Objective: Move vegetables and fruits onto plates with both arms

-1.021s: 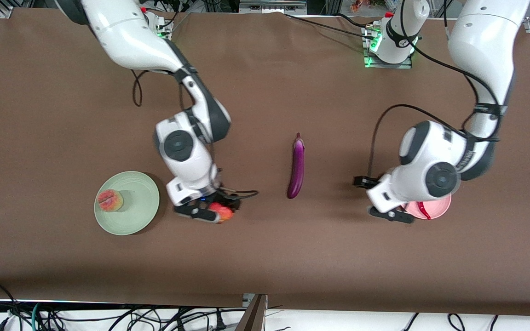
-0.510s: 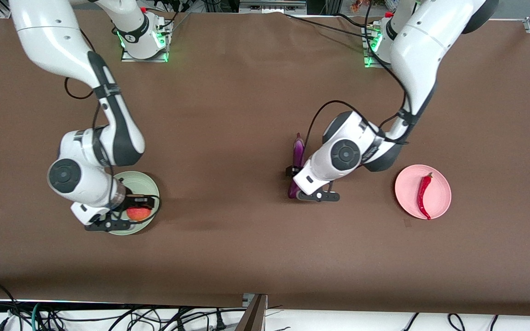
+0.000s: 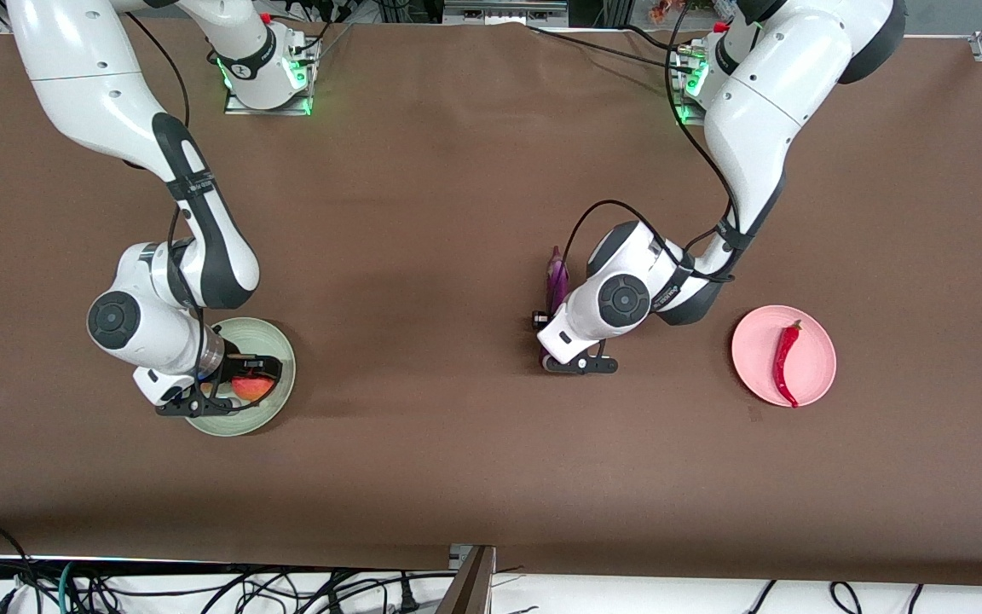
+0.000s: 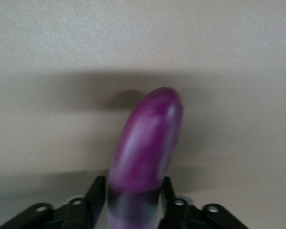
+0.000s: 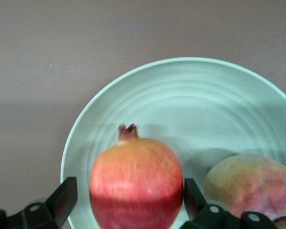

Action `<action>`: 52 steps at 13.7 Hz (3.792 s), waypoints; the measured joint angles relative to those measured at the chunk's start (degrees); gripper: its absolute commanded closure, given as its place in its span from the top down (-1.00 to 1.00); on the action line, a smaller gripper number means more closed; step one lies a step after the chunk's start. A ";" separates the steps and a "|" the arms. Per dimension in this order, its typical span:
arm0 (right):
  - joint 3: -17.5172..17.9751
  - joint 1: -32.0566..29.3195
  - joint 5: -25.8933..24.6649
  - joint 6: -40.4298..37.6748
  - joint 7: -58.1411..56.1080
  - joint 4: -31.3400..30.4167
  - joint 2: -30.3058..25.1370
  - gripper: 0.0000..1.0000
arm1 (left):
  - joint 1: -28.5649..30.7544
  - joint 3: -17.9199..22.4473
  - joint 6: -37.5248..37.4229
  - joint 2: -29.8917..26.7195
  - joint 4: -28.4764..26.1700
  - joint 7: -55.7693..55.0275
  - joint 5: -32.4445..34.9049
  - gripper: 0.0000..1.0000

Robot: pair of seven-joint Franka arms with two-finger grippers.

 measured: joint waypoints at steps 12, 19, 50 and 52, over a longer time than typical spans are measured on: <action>0.55 0.09 0.25 -34.21 1.09 8.05 -21.43 0.99 | 11.68 1.75 -25.69 -12.09 4.10 8.66 11.39 -1.00; -0.26 -0.01 -0.40 -51.66 1.32 16.75 -26.89 0.99 | 26.26 3.03 -29.27 -8.28 0.95 35.20 13.46 -0.07; -0.42 -0.05 -2.28 -51.73 0.52 16.75 -26.65 0.99 | 10.89 19.69 -29.86 -55.55 -14.81 28.57 -0.62 1.00; -0.46 -0.08 -2.45 -51.73 -0.18 16.75 -26.65 0.99 | 10.74 20.17 -32.28 -55.50 -14.92 28.72 -3.71 1.00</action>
